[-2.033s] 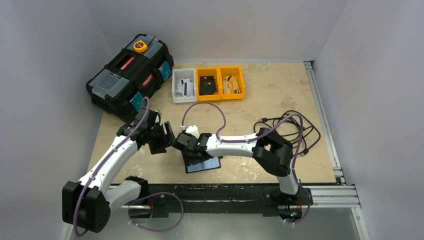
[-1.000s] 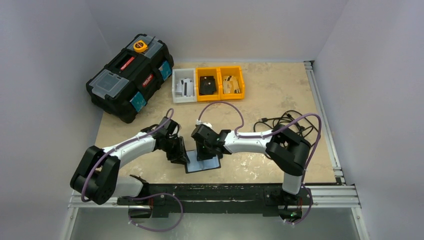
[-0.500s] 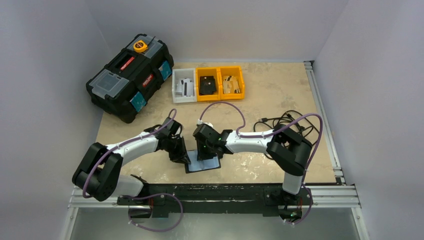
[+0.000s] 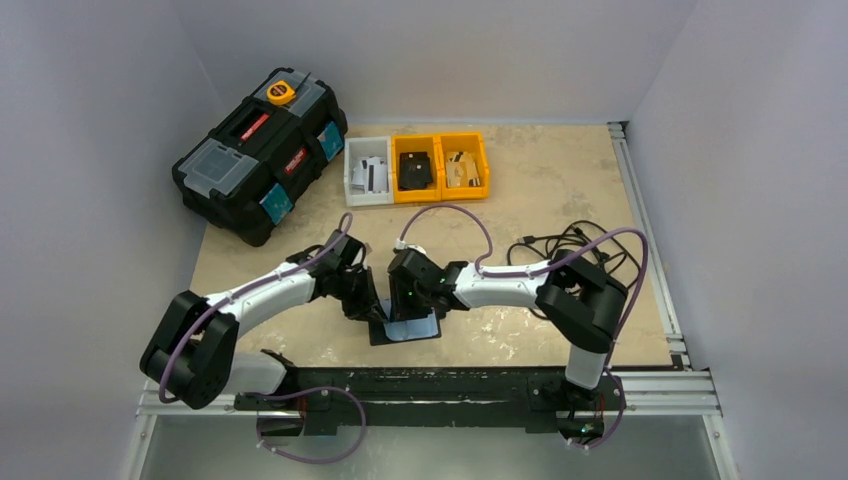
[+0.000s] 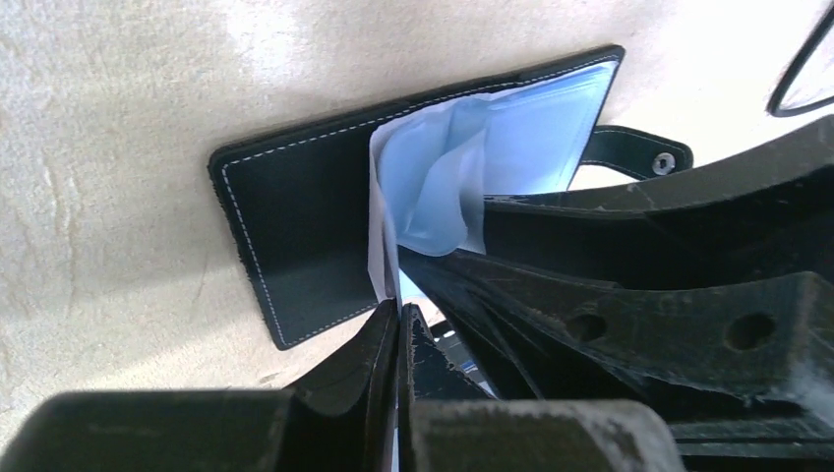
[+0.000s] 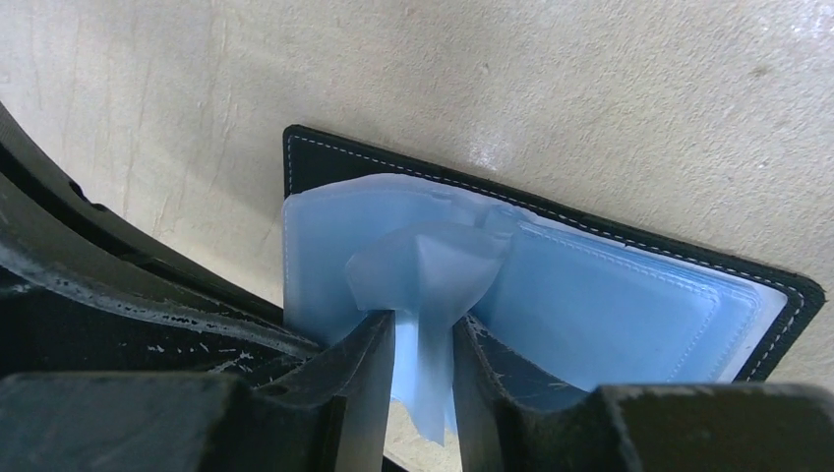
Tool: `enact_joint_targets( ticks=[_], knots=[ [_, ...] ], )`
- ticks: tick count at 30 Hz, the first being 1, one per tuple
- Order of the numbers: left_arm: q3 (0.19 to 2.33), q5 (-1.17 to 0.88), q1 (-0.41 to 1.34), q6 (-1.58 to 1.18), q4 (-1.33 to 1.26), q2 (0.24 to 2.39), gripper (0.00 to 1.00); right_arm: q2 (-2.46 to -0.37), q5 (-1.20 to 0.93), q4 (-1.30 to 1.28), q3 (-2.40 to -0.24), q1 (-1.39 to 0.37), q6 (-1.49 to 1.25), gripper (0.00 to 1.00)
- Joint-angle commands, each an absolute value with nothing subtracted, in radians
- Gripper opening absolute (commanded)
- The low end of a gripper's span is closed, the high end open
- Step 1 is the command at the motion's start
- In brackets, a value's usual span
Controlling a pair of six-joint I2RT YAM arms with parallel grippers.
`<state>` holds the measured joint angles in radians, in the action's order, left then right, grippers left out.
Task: Take the credit cards out of the card holder
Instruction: Close the card holder at the center of the board.
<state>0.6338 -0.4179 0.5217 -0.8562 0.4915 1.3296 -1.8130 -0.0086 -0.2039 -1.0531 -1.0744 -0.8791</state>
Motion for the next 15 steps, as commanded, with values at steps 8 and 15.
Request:
enact_joint_targets(
  ticks=[8, 15],
  knots=[
    [0.721, -0.407, 0.531, -0.885, 0.536, 1.256, 0.00, -1.681, 0.043, -0.239, -1.000, -1.065, -0.899, 0.39],
    [0.762, -0.405, 0.529, -0.828, 0.586, 1.248, 0.00, -1.619, 0.117, -0.297, -0.993, -1.063, -0.904, 0.45]
  ],
)
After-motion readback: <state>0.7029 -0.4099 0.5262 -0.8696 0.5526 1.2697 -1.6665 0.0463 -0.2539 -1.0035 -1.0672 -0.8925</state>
